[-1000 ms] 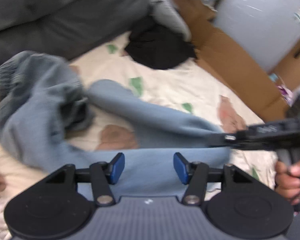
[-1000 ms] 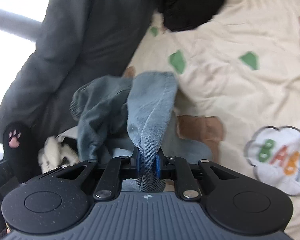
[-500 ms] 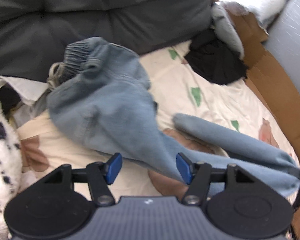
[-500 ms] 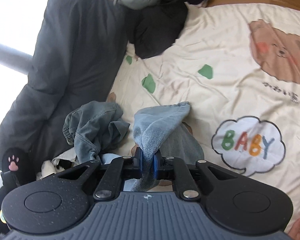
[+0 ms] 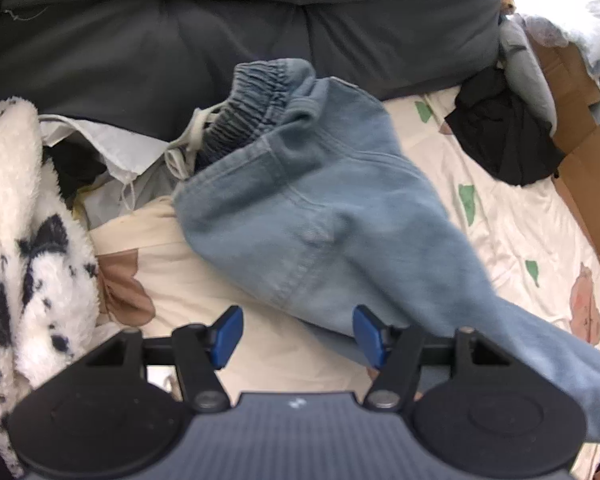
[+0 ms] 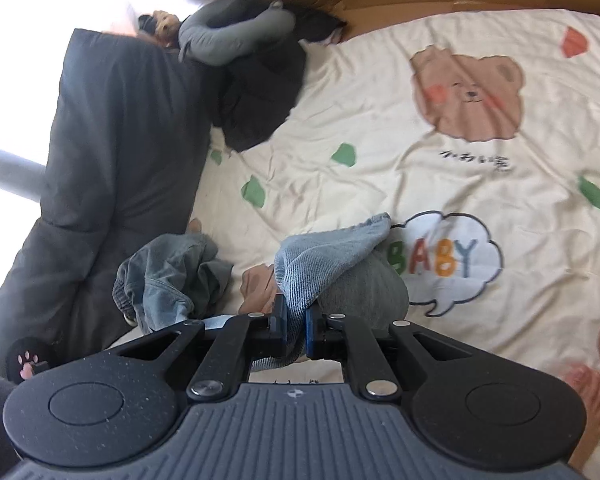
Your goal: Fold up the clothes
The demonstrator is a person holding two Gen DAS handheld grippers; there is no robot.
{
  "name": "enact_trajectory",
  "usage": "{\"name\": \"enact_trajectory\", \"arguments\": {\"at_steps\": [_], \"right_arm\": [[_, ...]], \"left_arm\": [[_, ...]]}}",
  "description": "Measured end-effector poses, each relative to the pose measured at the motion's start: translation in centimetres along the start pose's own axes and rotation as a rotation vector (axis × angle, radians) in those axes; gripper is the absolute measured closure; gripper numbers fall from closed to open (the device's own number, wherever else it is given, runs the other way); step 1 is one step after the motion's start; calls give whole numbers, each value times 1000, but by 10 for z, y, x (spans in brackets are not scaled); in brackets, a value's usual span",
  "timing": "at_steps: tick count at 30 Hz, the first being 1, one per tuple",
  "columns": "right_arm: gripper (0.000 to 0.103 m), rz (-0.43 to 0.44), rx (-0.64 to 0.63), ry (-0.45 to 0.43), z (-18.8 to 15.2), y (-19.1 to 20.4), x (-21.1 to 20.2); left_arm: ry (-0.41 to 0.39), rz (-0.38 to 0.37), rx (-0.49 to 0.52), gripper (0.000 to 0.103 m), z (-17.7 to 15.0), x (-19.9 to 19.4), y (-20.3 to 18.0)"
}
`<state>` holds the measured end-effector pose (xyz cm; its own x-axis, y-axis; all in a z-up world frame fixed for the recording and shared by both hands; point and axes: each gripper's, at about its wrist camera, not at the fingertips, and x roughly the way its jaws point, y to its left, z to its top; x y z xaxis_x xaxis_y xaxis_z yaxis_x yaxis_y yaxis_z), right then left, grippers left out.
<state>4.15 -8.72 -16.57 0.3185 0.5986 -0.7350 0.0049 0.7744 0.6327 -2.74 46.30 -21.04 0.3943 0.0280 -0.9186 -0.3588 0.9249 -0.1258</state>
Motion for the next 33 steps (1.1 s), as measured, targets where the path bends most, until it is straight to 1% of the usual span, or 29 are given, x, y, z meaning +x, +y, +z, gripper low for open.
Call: {"name": "enact_trajectory", "arguments": {"at_steps": [4, 7, 11, 20, 24, 30, 33], "right_arm": [[97, -37, 24, -42, 3, -10, -25], [97, -70, 51, -72, 9, -22, -44], [97, -118, 79, -91, 16, -38, -63], [97, -191, 156, -133, 10, -65, -96], [97, -222, 191, -165, 12, -80, -111], [97, -260, 215, -202, 20, -93, -124], [97, -274, 217, -208, 24, -95, -125]], "left_arm": [[2, 19, -2, 39, 2, 4, 5], [3, 31, -6, 36, 2, 6, 8], [15, 45, 12, 34, 1, 14, 4], [18, 55, 48, 34, 3, 23, 1], [10, 32, 69, 34, 6, 23, -9], [14, -39, 95, 34, 5, 24, -30], [10, -101, 95, 32, 3, 21, -41]]}}
